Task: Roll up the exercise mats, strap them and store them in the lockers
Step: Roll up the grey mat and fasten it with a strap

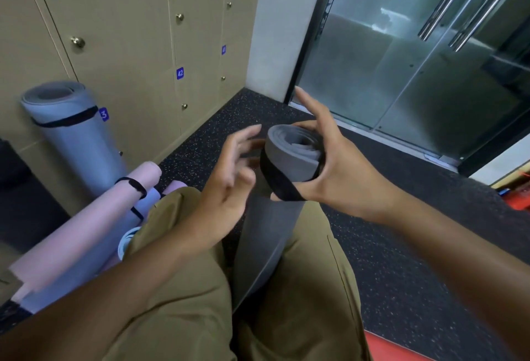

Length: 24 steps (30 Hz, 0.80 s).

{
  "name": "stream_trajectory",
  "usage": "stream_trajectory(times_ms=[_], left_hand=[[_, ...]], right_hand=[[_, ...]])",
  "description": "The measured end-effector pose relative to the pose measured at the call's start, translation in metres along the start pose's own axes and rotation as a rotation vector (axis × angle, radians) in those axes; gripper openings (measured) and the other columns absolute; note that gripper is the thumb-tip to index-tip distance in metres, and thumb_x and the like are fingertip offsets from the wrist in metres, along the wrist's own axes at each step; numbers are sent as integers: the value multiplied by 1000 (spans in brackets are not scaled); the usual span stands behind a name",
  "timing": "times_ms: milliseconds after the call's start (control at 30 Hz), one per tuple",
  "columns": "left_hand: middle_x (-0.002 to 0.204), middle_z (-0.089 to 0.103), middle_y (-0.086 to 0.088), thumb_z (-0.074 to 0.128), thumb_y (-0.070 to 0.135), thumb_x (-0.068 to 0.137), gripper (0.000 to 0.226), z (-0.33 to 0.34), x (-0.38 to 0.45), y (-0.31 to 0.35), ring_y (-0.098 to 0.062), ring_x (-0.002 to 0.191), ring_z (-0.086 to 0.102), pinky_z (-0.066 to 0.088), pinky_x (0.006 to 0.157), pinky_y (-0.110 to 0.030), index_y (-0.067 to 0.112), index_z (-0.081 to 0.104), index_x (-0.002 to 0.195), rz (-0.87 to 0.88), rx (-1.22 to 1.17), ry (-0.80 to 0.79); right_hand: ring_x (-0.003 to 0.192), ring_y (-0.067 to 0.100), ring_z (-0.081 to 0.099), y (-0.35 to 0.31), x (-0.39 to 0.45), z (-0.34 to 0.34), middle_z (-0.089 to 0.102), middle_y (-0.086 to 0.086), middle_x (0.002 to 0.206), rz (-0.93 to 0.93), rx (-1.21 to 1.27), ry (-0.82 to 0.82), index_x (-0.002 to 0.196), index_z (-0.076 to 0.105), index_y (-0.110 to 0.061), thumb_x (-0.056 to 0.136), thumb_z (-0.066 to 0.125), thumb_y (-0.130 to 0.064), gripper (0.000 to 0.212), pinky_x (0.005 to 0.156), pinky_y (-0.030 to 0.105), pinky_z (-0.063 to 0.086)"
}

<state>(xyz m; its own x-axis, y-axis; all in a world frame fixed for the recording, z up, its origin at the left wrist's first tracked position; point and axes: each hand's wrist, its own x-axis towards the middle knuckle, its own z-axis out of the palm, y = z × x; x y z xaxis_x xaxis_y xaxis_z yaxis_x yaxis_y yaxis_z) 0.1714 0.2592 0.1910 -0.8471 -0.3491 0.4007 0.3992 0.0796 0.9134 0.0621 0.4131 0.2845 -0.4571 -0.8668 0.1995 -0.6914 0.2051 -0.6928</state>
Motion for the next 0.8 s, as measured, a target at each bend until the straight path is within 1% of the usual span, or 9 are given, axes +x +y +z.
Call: stream_trajectory(times_ms=[100, 167, 267, 333, 400, 533, 667, 733, 800], left_hand=[[140, 62, -4, 50, 65, 97, 77, -5, 5, 5, -19, 134, 57, 46, 109, -35, 6, 46, 146, -10, 33, 23], [134, 66, -2, 55, 45, 99, 56, -5, 7, 6, -15, 129, 60, 48, 105, -28, 7, 53, 140, -40, 52, 35], [126, 70, 0, 60, 36, 98, 41, -5, 6, 5, -11, 119, 64, 50, 98, -23, 11, 58, 130, -68, 40, 62], [123, 70, -2, 60, 41, 95, 42, -6, 6, 8, -13, 116, 65, 51, 96, -27, 13, 60, 125, -74, 53, 70], [121, 70, -2, 60, 45, 93, 45, -8, 7, 10, -19, 116, 65, 53, 99, -37, 13, 60, 124, -67, 98, 63], [120, 69, -3, 58, 46, 94, 47, -6, 3, 8, -22, 116, 65, 52, 101, -50, 11, 58, 126, -49, 156, 40], [121, 69, -2, 59, 58, 94, 56, -5, -1, 8, -21, 117, 65, 52, 101, -50, 13, 56, 127, -40, 180, 25], [120, 68, -5, 58, 63, 93, 60, -5, -2, 8, -25, 116, 65, 51, 99, -50, 12, 55, 125, -37, 183, 25], [121, 66, -10, 59, 56, 94, 57, -7, -3, 6, -29, 116, 63, 49, 98, -54, 8, 54, 124, -48, 197, 17]], right_hand=[[122, 1, 59, 3, 0, 4, 58, -13, 128, 7, 42, 10, 162, 9, -34, 60, 99, -24, 136, 104, 25, 50], [124, 1, 58, 4, -1, 11, 58, -13, 130, 3, 75, 34, 162, 8, -32, 62, 98, -22, 135, 104, 23, 49], [128, 6, 57, 7, -5, 23, 55, -9, 135, 8, 142, 107, 162, 8, -33, 64, 97, -21, 134, 108, 33, 49], [129, 7, 56, 10, -9, 28, 55, -13, 135, 18, 181, 139, 161, 10, -36, 61, 98, -23, 134, 109, 40, 49], [131, 7, 55, 13, -11, 30, 56, -17, 134, 14, 202, 152, 161, 14, -37, 60, 98, -26, 131, 110, 40, 49], [132, 1, 53, 15, -16, 31, 56, -27, 132, 20, 227, 159, 160, 15, -34, 62, 97, -20, 128, 108, 30, 49], [132, 0, 52, 14, -17, 29, 54, -23, 137, 19, 221, 128, 161, 12, -33, 64, 97, -17, 130, 109, 25, 46], [130, 0, 54, 14, -15, 25, 56, -24, 133, 32, 228, 88, 160, 16, -33, 65, 96, -15, 126, 107, 22, 46], [128, 0, 55, 14, -11, 20, 56, -22, 133, 43, 238, 40, 157, 24, -31, 65, 96, -10, 119, 103, 21, 48]])
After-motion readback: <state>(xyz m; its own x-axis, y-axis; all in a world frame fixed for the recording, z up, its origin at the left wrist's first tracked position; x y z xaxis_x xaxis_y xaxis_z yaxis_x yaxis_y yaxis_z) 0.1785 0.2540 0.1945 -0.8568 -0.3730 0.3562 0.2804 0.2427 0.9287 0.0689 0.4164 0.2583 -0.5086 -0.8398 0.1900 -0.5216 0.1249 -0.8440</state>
